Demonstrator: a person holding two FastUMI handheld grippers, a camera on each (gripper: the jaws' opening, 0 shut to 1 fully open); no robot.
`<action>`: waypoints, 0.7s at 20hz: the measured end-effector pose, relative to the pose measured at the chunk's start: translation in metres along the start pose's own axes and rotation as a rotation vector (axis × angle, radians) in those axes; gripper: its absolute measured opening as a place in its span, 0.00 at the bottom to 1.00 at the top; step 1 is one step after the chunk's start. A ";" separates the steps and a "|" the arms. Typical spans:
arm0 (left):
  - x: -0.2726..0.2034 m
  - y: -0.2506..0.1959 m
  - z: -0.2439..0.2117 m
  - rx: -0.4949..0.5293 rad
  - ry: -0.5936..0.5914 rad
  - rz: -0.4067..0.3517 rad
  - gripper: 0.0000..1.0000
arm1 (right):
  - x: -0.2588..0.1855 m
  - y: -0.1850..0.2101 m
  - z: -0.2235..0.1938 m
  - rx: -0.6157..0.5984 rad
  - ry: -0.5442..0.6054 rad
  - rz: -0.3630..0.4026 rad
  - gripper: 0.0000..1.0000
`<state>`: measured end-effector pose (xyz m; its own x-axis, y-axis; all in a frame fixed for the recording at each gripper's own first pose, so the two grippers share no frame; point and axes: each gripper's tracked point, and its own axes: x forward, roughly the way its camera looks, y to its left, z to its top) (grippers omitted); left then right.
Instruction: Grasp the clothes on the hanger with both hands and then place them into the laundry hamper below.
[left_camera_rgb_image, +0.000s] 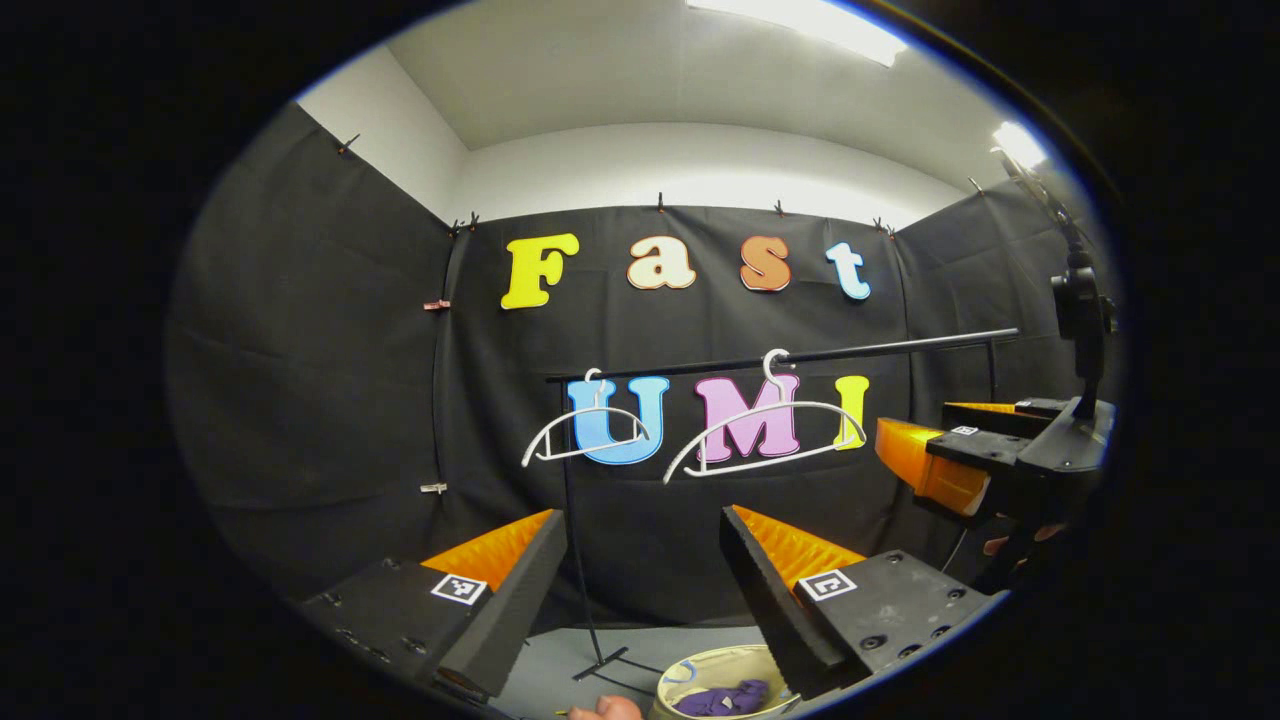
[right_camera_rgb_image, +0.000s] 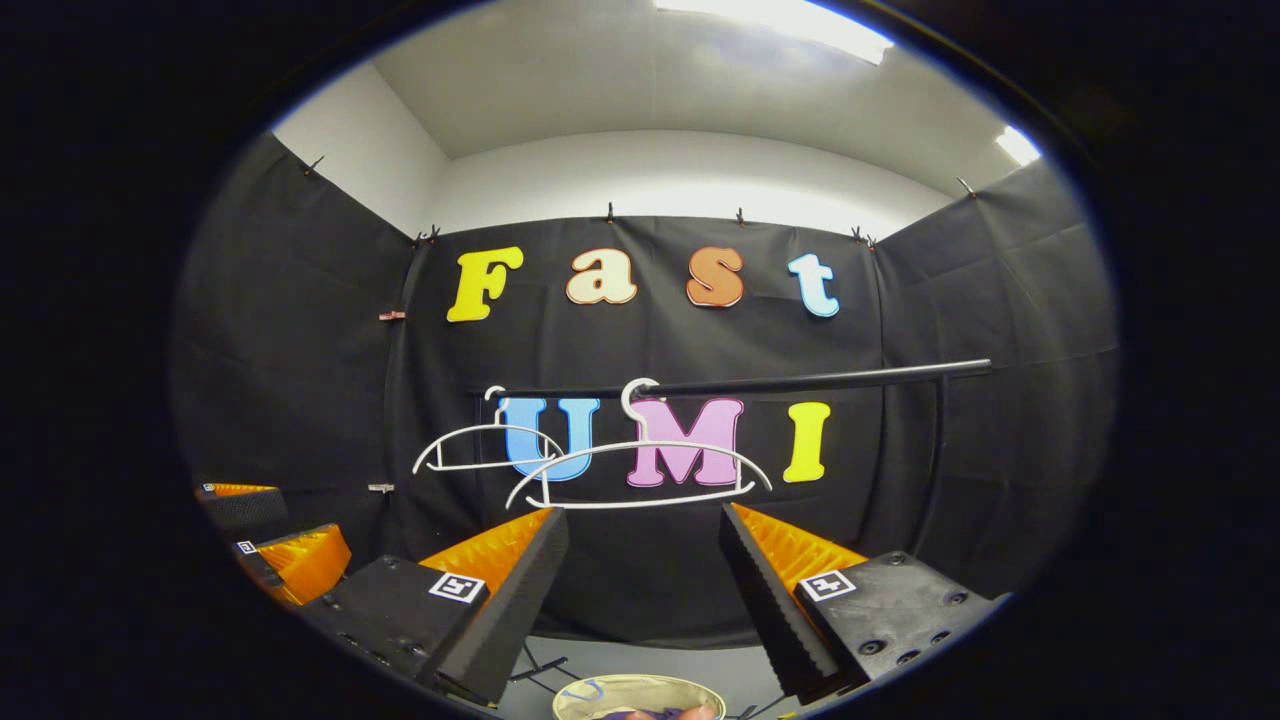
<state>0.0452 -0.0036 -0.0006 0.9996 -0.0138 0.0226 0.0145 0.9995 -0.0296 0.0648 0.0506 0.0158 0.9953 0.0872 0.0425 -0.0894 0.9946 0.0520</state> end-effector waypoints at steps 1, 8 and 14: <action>0.000 -0.001 0.001 -0.002 -0.003 -0.002 0.97 | 0.000 0.000 0.000 0.000 0.001 0.000 0.98; -0.004 -0.011 0.002 0.003 -0.003 -0.017 0.97 | -0.007 -0.009 -0.003 -0.001 0.009 -0.008 0.98; -0.010 -0.014 0.004 0.009 -0.004 -0.024 0.97 | -0.014 -0.008 0.001 -0.005 0.004 -0.006 0.98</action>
<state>0.0350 -0.0178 0.0034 0.9989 -0.0379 0.0277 0.0385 0.9991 -0.0202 0.0514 0.0412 0.0156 0.9959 0.0817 0.0380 -0.0835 0.9954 0.0474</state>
